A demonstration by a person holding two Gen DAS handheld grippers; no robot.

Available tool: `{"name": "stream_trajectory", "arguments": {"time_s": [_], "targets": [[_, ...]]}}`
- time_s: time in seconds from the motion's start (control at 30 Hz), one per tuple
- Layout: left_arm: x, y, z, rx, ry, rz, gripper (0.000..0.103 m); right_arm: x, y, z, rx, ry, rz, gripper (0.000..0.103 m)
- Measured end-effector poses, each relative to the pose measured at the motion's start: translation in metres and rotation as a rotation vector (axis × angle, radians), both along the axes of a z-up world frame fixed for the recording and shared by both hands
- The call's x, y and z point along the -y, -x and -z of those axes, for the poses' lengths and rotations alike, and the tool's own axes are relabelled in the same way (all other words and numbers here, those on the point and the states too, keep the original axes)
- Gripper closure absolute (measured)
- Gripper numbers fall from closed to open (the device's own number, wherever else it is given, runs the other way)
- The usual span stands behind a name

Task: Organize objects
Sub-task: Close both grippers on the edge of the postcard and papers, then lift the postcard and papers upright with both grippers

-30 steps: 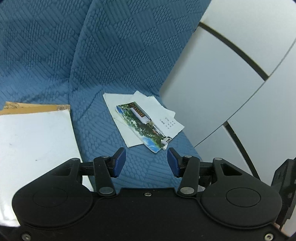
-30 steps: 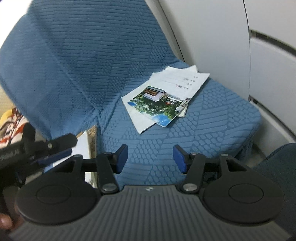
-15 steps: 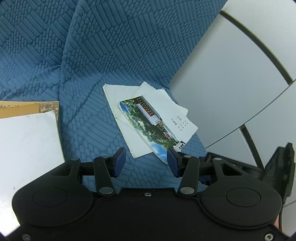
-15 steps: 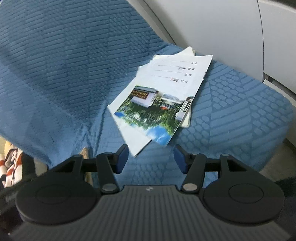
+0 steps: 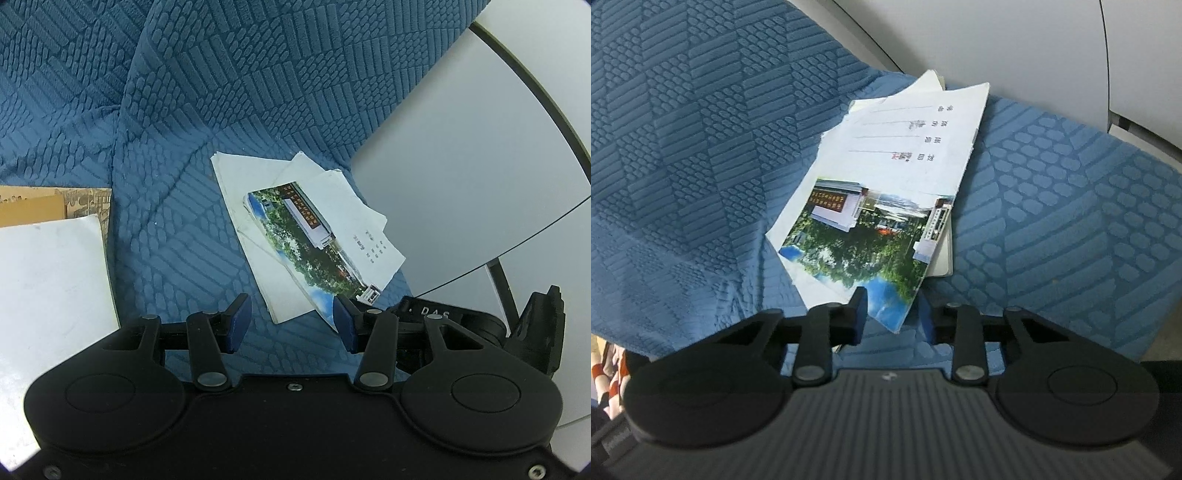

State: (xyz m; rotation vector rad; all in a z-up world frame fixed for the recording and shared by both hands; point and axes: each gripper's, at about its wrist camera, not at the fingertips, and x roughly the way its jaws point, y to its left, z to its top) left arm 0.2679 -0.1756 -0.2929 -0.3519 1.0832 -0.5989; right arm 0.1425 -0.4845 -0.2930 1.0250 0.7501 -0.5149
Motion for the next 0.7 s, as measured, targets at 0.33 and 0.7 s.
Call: {"name": "stream_trajectory", "arguments": {"time_s": [0.33, 0.7], "targets": [[0.001, 0.004, -0.003, -0.016, 0.022, 0.006, 0.057, 0.005, 0.007, 0.001, 0.026, -0.024, 0.037, 0.092], [0.003, 0.007, -0.002, -0.038, 0.042, 0.015, 0.057, 0.003, 0.032, -0.026, 0.152, -0.092, 0.017, 0.094]]}}
